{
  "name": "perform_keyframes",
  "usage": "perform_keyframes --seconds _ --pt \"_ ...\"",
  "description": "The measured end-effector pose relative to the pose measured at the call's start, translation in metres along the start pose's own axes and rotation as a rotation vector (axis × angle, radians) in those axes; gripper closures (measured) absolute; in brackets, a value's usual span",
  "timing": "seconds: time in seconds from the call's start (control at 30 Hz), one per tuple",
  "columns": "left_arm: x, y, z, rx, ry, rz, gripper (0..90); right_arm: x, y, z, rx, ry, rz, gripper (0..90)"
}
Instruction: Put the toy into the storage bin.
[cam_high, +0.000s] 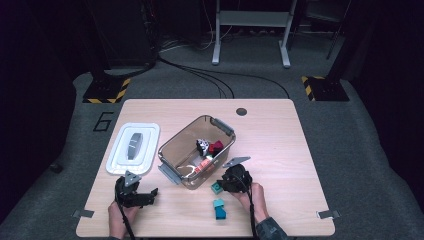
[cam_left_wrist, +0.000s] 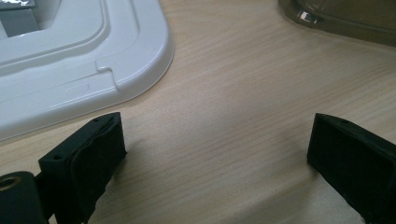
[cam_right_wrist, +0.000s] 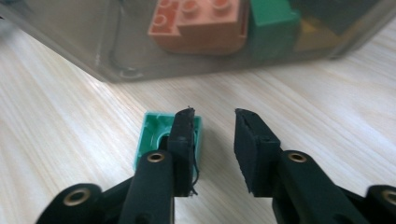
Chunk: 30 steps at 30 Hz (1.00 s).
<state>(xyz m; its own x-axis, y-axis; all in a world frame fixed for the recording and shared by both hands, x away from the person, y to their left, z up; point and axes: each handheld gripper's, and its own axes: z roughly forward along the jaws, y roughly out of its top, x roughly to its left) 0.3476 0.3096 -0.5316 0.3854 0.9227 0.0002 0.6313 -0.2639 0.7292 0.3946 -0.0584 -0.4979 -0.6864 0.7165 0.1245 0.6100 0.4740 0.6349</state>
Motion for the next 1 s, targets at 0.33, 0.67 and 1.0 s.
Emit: perform_keyframes --seconds 0.33,0.67,1.0 --pt "0.0 0.0 0.0 0.0 0.0 0.0 4.1 -0.015 -0.008 -0.014 0.015 -0.074 0.001 71.3" --pt "0.0 0.0 0.0 0.0 0.0 0.0 4.1 -0.014 -0.008 -0.02 0.002 -0.087 0.039 44.5" --pt "0.0 0.0 0.0 0.0 0.0 0.0 4.1 0.003 -0.003 -0.009 0.012 -0.078 0.037 40.8"
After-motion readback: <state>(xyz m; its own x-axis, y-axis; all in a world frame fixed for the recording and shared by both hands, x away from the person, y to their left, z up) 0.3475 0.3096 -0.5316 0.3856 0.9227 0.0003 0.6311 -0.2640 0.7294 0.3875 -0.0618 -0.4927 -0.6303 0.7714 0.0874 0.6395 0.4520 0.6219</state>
